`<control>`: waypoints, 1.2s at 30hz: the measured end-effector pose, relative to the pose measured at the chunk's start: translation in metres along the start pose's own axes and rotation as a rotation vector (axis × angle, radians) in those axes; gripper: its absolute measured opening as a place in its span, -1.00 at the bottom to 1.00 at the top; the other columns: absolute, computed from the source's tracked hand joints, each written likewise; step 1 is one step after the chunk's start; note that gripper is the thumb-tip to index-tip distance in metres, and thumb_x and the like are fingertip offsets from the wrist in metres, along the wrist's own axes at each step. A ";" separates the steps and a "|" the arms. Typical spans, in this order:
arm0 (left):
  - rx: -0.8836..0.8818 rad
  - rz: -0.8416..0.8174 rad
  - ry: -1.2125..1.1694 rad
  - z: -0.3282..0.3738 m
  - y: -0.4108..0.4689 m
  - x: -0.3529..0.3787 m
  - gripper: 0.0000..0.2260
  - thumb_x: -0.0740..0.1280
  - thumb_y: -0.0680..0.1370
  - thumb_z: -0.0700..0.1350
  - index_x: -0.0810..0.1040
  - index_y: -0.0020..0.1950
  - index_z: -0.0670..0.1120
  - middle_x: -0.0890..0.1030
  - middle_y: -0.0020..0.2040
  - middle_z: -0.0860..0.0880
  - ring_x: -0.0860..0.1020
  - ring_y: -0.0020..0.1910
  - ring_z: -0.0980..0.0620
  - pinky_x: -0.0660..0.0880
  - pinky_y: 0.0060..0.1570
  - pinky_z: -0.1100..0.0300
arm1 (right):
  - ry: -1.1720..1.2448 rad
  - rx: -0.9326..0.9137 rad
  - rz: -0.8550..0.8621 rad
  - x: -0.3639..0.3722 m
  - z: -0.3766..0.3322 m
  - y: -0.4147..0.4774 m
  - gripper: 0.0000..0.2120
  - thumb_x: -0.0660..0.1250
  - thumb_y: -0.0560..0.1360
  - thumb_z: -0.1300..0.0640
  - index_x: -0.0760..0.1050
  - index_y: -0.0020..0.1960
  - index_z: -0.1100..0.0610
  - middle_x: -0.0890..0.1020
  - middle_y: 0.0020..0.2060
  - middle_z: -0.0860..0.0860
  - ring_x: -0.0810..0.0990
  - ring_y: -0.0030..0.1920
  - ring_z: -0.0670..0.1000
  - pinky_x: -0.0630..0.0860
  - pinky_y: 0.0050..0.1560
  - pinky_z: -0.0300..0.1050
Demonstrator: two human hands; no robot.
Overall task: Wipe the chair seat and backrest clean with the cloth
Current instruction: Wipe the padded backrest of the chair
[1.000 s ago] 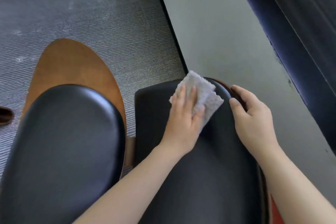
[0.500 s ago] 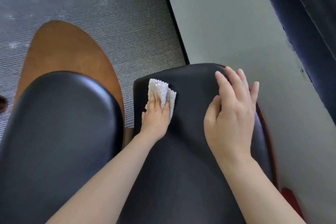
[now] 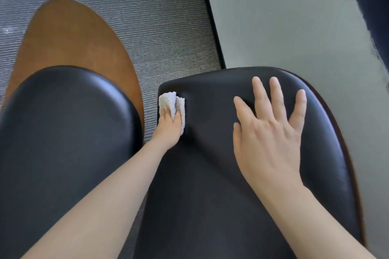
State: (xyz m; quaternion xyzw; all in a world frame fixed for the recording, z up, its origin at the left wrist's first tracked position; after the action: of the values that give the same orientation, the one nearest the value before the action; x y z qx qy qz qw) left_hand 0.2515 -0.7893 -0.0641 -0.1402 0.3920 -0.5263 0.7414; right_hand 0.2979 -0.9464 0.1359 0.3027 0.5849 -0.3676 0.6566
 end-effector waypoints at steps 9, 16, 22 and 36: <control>-0.211 -0.073 -0.140 -0.058 0.011 0.004 -0.45 -0.09 0.61 0.25 0.01 0.55 0.05 0.44 0.36 -0.14 0.44 0.22 0.00 0.32 0.24 0.18 | -0.071 -0.043 -0.026 0.012 -0.010 0.006 -0.60 0.42 0.36 0.26 0.53 0.19 0.14 0.31 0.44 0.22 0.15 0.49 0.27 -0.09 0.43 0.37; -0.333 -0.076 -0.124 -0.097 -0.009 0.006 -0.58 -0.01 0.63 0.16 0.41 0.31 -0.06 0.59 -0.05 -0.07 0.55 -0.12 0.02 0.40 -0.04 0.18 | -0.073 -0.044 -0.037 0.018 -0.016 0.004 -0.67 0.42 0.37 0.25 0.56 0.13 0.13 0.32 0.44 0.21 0.14 0.49 0.27 -0.10 0.44 0.36; -0.051 0.285 -0.307 -0.052 -0.024 -0.023 -0.74 0.11 0.63 -0.02 0.54 0.13 -0.10 0.58 -0.05 0.03 0.55 0.02 0.00 0.36 -0.18 0.36 | -0.029 -0.069 -0.065 0.023 -0.026 0.005 -0.76 0.41 0.37 0.24 0.58 0.04 0.14 0.36 0.42 0.21 0.19 0.48 0.24 -0.09 0.45 0.33; 0.709 0.183 -0.194 0.137 -0.044 -0.032 -0.63 0.12 0.65 -0.11 0.31 0.47 0.00 0.39 0.42 0.08 0.31 0.40 0.17 0.27 0.37 0.29 | 0.356 -0.023 0.133 -0.023 0.019 0.018 -0.71 0.30 0.47 0.34 0.61 0.14 0.17 0.60 0.20 0.06 0.44 0.35 0.11 0.17 0.46 0.12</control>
State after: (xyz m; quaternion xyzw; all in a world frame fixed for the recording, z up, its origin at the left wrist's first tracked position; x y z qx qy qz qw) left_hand 0.3178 -0.8065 0.0668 0.1113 0.1243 -0.5452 0.8216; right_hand 0.3225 -0.9488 0.1604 0.3935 0.6748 -0.2571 0.5690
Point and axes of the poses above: each hand's wrist, its own y-axis towards the middle knuckle, its own x-axis out of the palm, z = x × y, the point moved 3 cm from there along y, towards the middle knuckle
